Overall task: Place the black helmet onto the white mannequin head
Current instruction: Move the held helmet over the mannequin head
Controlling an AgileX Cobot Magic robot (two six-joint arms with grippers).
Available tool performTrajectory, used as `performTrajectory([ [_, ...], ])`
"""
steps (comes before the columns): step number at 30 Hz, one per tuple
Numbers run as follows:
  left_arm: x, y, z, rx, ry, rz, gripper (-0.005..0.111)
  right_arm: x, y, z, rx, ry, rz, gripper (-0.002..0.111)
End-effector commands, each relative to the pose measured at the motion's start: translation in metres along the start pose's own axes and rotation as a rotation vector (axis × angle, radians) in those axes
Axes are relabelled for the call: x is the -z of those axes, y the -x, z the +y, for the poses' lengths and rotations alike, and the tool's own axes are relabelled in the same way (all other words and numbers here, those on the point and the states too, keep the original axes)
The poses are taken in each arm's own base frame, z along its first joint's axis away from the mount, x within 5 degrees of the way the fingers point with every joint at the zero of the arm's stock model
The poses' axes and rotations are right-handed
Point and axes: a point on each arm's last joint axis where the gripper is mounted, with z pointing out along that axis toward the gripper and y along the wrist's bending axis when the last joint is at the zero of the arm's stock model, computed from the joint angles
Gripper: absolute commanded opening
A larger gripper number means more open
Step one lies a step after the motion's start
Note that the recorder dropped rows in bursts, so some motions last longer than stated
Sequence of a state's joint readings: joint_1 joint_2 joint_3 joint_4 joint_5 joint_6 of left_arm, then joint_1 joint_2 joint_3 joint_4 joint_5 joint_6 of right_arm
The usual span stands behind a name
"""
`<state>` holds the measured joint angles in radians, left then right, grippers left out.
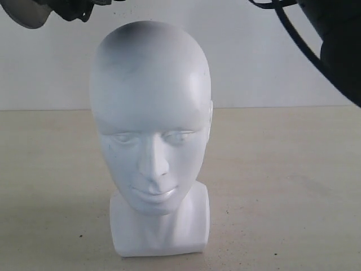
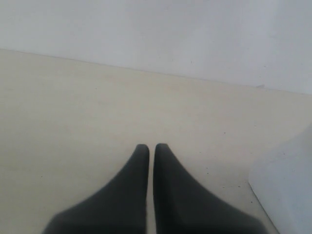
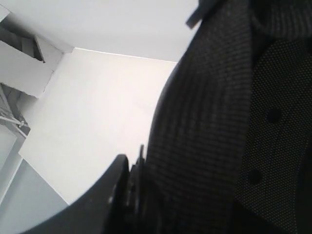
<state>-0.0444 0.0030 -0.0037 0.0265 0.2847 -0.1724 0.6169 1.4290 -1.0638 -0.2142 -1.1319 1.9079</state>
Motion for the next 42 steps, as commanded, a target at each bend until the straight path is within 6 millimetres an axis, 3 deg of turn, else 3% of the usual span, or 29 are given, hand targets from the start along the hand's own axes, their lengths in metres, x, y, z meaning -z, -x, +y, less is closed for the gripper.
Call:
performTrajectory([
  [1, 0.000, -0.001, 0.000, 0.004, -0.002, 0.002, 0.004, 0.006, -0.003, 0.012, 0.024, 0.088, 0.009, 0.000],
  [10, 0.000, -0.001, 0.000, 0.004, -0.002, 0.002, 0.004, 0.021, 0.001, 0.001, 0.030, 0.040, -0.049, 0.000],
  [18, 0.000, -0.001, 0.000, 0.004, -0.002, 0.002, 0.004, 0.035, 0.007, 0.012, 0.098, 0.031, -0.076, 0.000],
  [33, 0.000, -0.001, 0.000, 0.004, -0.002, 0.002, 0.004, 0.069, 0.008, -0.012, 0.080, -0.101, -0.110, 0.000],
  [42, 0.000, -0.001, 0.000, 0.004, -0.002, 0.002, 0.004, 0.074, 0.006, -0.017, 0.092, -0.128, -0.093, 0.000],
])
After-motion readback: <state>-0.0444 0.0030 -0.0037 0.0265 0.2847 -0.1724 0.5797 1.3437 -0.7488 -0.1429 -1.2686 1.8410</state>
